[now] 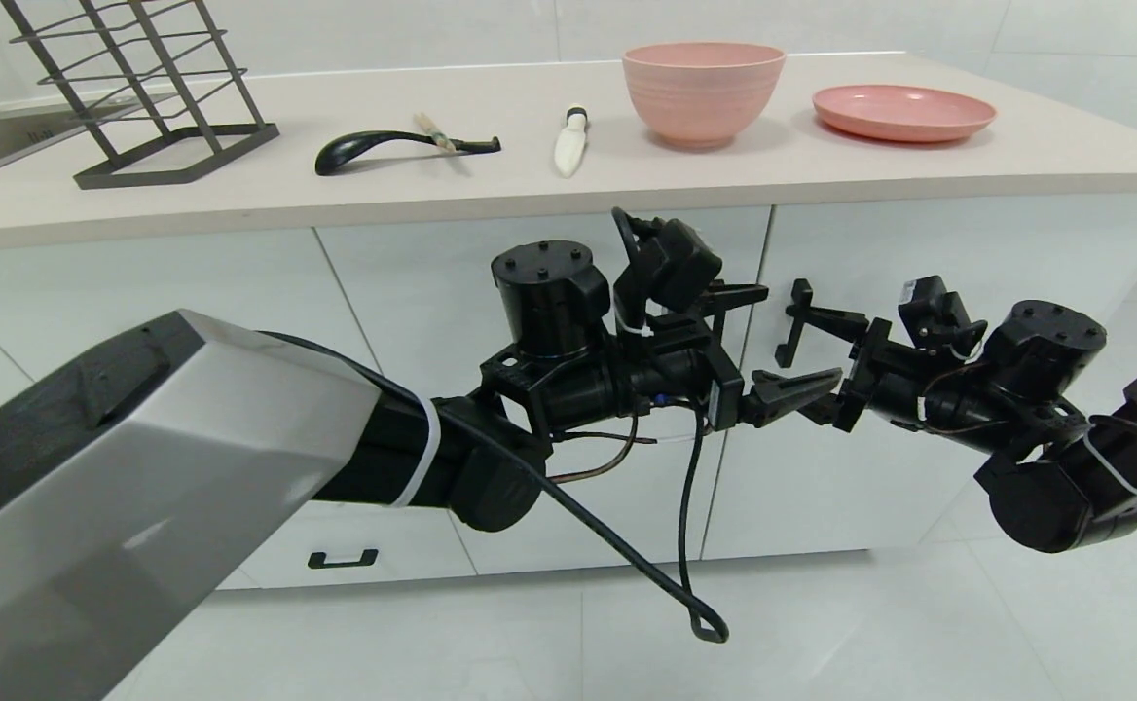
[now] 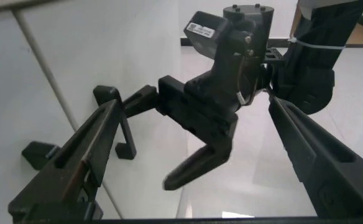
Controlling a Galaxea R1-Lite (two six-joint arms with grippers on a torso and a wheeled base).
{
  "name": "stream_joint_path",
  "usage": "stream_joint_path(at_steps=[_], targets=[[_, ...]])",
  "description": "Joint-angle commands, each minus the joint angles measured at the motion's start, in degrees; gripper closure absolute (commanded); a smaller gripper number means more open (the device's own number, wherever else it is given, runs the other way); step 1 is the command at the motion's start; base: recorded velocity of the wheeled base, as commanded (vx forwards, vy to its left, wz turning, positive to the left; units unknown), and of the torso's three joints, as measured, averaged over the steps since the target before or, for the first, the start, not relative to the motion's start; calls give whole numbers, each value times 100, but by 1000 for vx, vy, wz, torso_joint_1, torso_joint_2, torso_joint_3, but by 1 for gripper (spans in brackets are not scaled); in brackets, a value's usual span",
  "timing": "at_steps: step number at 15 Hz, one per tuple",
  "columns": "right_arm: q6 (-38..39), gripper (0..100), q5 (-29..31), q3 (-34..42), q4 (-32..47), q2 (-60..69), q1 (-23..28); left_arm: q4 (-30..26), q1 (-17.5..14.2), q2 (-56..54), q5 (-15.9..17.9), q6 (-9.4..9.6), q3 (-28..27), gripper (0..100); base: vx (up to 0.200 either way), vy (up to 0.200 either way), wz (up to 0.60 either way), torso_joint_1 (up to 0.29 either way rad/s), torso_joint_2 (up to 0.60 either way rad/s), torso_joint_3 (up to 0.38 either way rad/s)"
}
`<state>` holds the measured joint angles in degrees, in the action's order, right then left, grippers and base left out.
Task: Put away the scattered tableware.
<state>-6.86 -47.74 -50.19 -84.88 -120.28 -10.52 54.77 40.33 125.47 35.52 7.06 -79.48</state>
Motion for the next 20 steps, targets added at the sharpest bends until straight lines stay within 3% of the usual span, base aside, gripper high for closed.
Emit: stream_joint_path(at_steps=[1,3,6,8,12,16,18,19,20], targets=[[36,0,-280,-17,-72,-153,15,-2,-42,-40,-2,-11,12,0,0,0,0,0,0,0],[36,0,-667,150,-90,-92,6,7,-42,13,-28,-29,-41,0,0,0,0,0,0,0],[27,0,-992,703,-107,409,15,42,-42,57,-125,-372,-129,0,0,0,0,0,0,0],[18,0,-1001,1125,-107,743,15,69,-42,118,-248,-407,-155,0,0,0,0,0,0,0],[-43,0,-1194,2866,-107,2088,33,561,441,540,-292,-416,-498,0,0,0,0,0,0,0],[-421,0,-1132,3437,-81,2088,630,904,1003,760,-177,-425,-533,0,0,0,0,0,0,0],[-447,0,-886,3472,-81,1903,1017,1115,1109,786,-169,-548,-533,0,0,0,0,0,0,0],[-447,0,-869,3463,-81,1807,1219,1159,1135,786,-46,-688,-533,0,0,0,0,0,0,0],[-456,0,-869,3472,-90,1763,1360,1220,1170,795,95,-715,-533,0,0,0,0,0,0,0]])
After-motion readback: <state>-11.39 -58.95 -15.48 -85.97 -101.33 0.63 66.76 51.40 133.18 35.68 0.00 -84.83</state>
